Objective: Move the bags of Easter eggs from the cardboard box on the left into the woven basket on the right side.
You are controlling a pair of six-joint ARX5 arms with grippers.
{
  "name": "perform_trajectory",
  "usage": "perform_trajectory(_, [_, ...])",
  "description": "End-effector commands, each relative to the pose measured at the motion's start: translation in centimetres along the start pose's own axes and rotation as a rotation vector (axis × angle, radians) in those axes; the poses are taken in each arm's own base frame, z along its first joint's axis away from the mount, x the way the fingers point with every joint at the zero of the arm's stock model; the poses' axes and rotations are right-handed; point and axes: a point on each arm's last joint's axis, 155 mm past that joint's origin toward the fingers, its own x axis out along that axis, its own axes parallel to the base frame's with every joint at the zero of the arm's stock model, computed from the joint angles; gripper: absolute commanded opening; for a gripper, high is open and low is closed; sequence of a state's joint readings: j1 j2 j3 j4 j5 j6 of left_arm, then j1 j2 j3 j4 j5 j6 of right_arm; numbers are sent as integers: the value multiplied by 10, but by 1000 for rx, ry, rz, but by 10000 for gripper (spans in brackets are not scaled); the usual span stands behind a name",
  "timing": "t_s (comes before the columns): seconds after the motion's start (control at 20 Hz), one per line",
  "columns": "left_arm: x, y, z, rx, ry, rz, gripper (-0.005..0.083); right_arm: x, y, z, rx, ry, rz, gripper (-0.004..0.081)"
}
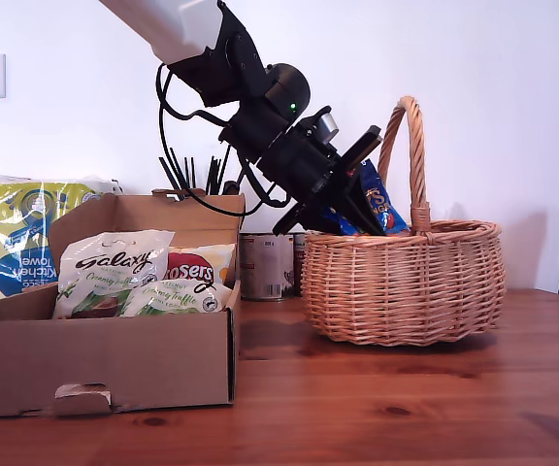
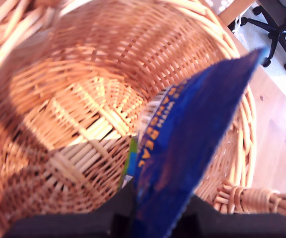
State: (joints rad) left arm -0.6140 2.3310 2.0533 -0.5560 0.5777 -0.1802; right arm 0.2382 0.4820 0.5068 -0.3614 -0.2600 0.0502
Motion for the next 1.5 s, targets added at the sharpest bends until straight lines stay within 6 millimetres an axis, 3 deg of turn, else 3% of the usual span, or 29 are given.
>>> perform_trajectory(0.0, [-3,-6,15,37,-44,-7,35,0,2,1,-9,-4,8,-13])
perform_trajectory(0.15, [-4,-7,31,72,-101,13,255,0,2,1,-9,-4,8,-13])
perform_trajectory(0.3, [-5,-9,39,93,-135,15,356,0,2,1,-9,-5,8,-13])
perform_trajectory(0.55, [-9,5,52,132,-185,103,394,0,2,1,-9,-5,8,-13])
perform_trajectory(0.75, [-35,16,93,263,-290,273,390,0,2,1,-10,-4,8,-13])
perform_trajectory(0.9, [-58,14,116,362,-318,402,369,0,2,1,-9,-4,8,-13])
perform_trajectory(1.0, [-64,6,118,411,-296,413,357,0,2,1,-9,-5,8,-13])
perform_trajectory(1.05, [-68,4,115,405,-276,414,303,0,2,1,-9,-5,8,-13])
perform_trajectory(1.1, [-70,3,111,395,-249,415,226,0,2,1,-7,-4,8,-13])
perform_trajectory(1.2, [-77,8,96,367,-173,425,-12,2,2,1,-4,-2,11,-13])
perform_trajectory(1.45, [-97,23,61,301,-22,436,-20,31,3,3,10,21,58,-9])
